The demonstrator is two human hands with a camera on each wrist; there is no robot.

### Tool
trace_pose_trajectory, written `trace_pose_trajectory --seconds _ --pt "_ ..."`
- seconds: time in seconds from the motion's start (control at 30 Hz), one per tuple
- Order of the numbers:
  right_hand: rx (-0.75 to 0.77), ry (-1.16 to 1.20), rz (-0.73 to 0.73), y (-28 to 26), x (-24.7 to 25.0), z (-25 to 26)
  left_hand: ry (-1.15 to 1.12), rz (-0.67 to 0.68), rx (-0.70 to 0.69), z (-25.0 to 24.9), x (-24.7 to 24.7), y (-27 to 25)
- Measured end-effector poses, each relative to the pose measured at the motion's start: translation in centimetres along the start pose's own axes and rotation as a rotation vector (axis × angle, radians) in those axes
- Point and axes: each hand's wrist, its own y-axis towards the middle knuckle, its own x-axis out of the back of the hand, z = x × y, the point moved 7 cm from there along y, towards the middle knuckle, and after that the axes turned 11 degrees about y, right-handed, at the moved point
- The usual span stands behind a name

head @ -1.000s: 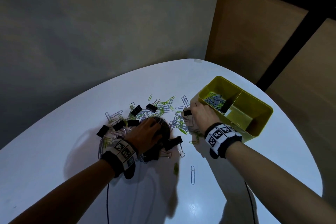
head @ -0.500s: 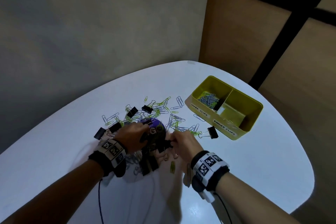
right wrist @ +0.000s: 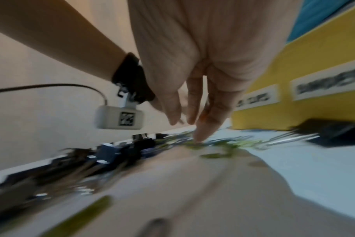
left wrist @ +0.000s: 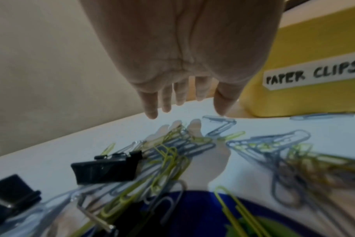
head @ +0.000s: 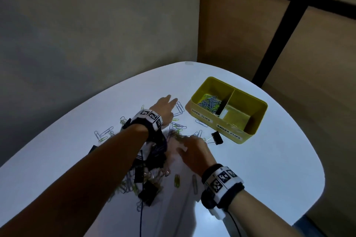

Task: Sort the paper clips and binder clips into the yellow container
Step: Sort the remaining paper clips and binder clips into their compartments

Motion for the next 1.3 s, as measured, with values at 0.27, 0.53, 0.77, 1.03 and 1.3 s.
trace_pose_trajectory --seconds 0.27,0.53,0.77,1.03,1.3 --pt "0.004 -0.281 -0.087 -0.1 4.5 -4.6 0.115 0.108 -0.074 -2.9 -3.7 -0.9" --pt "-0.069 -0.295 -0.157 -1.3 5.6 -6.1 0.11 -0.082 -0.118 -7.1 -3.3 -4.8" --pt "0.093 -0.352 -0.085 -0.1 4.2 -4.7 0.007 0.105 -0.031 -6.4 -3.1 -1.0" --pt "0.047 -0.473 0.172 2.1 1.0 -4.8 0.117 0.076 -0.296 -7.2 -2.7 -6.8" --pt "0.075 -0.249 0.123 0.9 1.2 -4.6 0.196 -0.043 -0.262 -4.0 -3.7 -7.9"
